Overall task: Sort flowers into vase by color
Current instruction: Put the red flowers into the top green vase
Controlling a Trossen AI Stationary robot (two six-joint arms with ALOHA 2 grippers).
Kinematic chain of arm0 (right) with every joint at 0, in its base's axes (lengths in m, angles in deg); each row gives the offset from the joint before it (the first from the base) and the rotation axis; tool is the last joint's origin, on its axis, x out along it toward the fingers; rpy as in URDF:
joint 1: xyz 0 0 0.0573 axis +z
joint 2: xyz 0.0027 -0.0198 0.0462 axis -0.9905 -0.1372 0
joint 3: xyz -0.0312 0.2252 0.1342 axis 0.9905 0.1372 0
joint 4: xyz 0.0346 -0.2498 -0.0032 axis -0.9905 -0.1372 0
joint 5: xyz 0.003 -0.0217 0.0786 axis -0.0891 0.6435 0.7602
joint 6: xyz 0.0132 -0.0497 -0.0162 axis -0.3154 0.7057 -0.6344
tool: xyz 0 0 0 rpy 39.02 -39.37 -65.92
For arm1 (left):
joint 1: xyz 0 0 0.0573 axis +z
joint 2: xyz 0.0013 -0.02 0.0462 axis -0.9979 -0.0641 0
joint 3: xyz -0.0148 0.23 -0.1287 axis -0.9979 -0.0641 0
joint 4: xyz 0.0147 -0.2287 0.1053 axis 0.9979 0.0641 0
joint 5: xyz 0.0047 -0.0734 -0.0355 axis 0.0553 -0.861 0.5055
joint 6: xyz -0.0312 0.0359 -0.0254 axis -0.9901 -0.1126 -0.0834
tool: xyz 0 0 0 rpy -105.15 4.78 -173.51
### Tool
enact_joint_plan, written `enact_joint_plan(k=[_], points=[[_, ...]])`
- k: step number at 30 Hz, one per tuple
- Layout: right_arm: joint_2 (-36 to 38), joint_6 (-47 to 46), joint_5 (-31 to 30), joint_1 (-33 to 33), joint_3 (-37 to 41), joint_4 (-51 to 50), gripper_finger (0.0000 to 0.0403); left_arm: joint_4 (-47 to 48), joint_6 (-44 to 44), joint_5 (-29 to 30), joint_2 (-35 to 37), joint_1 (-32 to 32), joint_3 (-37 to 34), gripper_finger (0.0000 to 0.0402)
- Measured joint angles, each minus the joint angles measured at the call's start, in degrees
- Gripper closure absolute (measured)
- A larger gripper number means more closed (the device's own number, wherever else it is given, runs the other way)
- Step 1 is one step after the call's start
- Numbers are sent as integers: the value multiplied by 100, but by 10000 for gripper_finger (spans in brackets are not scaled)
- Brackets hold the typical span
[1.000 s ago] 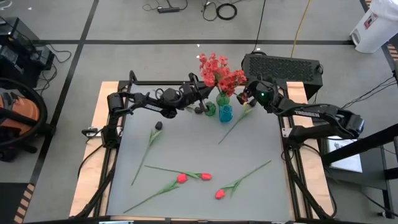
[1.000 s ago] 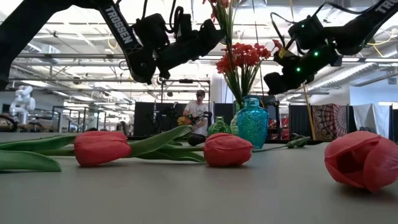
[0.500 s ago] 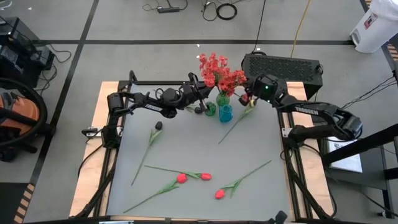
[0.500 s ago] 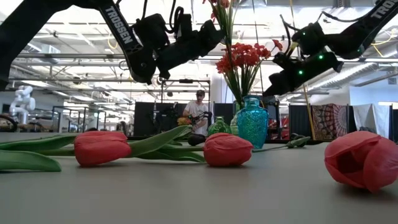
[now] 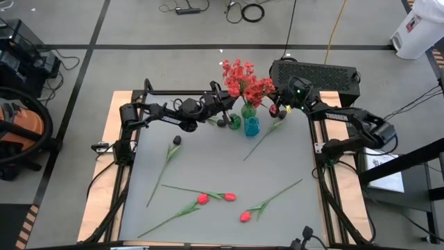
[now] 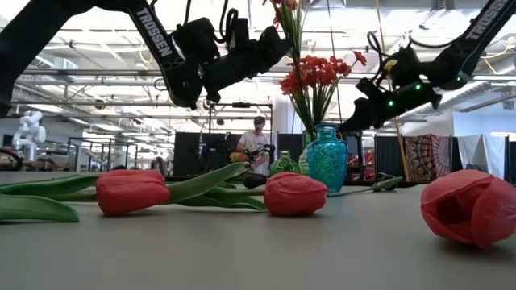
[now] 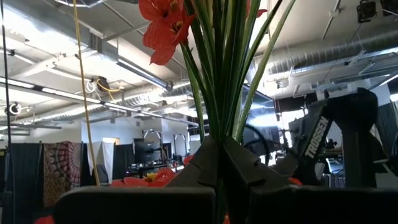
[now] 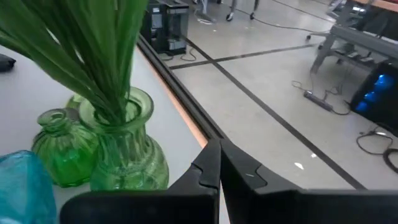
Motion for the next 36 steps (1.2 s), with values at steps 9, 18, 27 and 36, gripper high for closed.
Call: enact_joint_plan(k=[9, 18, 27, 36], points=[[-963, -296, 773, -327, 0, 1121, 403, 1, -2, 2, 0, 0, 0, 394], [-1631, -730, 1111, -285, -445, 1261, 403, -1, 26, 2, 0, 2, 0, 394], [-1994, -772, 1181, -67, -883, 1181, 403, -1, 262, 2, 0, 2, 0, 394], [-2000, -769, 1200, 123, -883, 817, 403, 3, 269, 2, 0, 2, 76, 394]])
